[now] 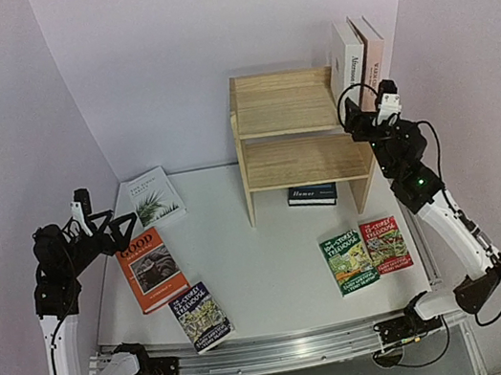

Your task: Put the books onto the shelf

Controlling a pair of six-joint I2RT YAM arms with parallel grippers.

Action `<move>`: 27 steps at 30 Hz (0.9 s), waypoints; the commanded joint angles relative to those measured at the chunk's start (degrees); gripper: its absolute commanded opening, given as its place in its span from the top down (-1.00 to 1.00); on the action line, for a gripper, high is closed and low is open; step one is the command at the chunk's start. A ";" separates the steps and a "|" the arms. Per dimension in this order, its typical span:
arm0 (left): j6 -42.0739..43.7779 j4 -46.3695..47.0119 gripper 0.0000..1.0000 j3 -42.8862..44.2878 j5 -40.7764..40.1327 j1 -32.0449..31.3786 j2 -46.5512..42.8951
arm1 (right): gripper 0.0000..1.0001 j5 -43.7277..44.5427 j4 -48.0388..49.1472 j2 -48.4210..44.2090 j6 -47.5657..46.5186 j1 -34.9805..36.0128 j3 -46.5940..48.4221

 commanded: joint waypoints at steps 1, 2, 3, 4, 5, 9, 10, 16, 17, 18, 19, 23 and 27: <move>-0.46 2.02 -0.99 -0.93 0.41 -0.05 -1.92 | -0.69 -8.28 -6.61 -6.56 6.83 -0.17 -1.78; -0.44 2.22 -0.99 -1.53 0.27 -0.07 -2.23 | -0.70 -10.16 -8.77 -7.11 7.30 -0.14 -1.36; -0.47 2.43 -0.99 -1.99 0.17 -0.04 -2.70 | -0.64 -12.34 -12.69 -7.13 7.95 -0.17 -0.16; -0.55 2.69 -0.99 -2.57 0.08 -0.03 -2.92 | -0.55 -13.08 -16.38 -6.64 9.10 -0.17 1.93; -0.77 2.93 -0.99 -2.92 0.08 -0.07 -3.00 | -0.45 -13.22 -20.15 -5.80 10.42 -0.18 3.99; -2.08 3.73 -0.99 -3.19 0.25 -0.05 -2.50 | 0.38 -14.61 -26.22 -1.76 14.29 -0.17 11.05; -2.19 3.83 -0.99 -3.13 0.26 -0.07 -2.36 | 0.68 -14.51 -26.23 -0.76 15.03 -0.14 12.16; -1.64 3.57 -0.99 -3.37 -0.26 -0.04 -3.22 | 1.00 -9.69 -26.08 4.07 16.81 -0.17 16.93; -1.57 3.46 -0.99 -3.42 -0.33 -0.06 -3.38 | 1.00 -8.50 -26.02 4.62 16.75 -0.17 17.30; -1.52 3.36 -0.99 -3.47 -0.41 -0.07 -3.51 | 1.00 -7.34 -25.97 5.13 16.66 -0.16 17.69; -1.50 3.26 -0.99 -3.47 -0.40 -0.02 -3.60 | 1.00 -6.34 -25.84 5.69 16.35 -0.17 18.13; -1.50 3.16 -0.99 -3.47 -0.43 -0.07 -3.68 | 1.00 -3.86 -24.82 7.95 14.53 -0.13 19.96; -1.66 3.43 -0.99 -3.29 -0.35 -0.04 -3.41 | 1.00 -1.99 -23.50 10.35 13.30 -0.37 21.32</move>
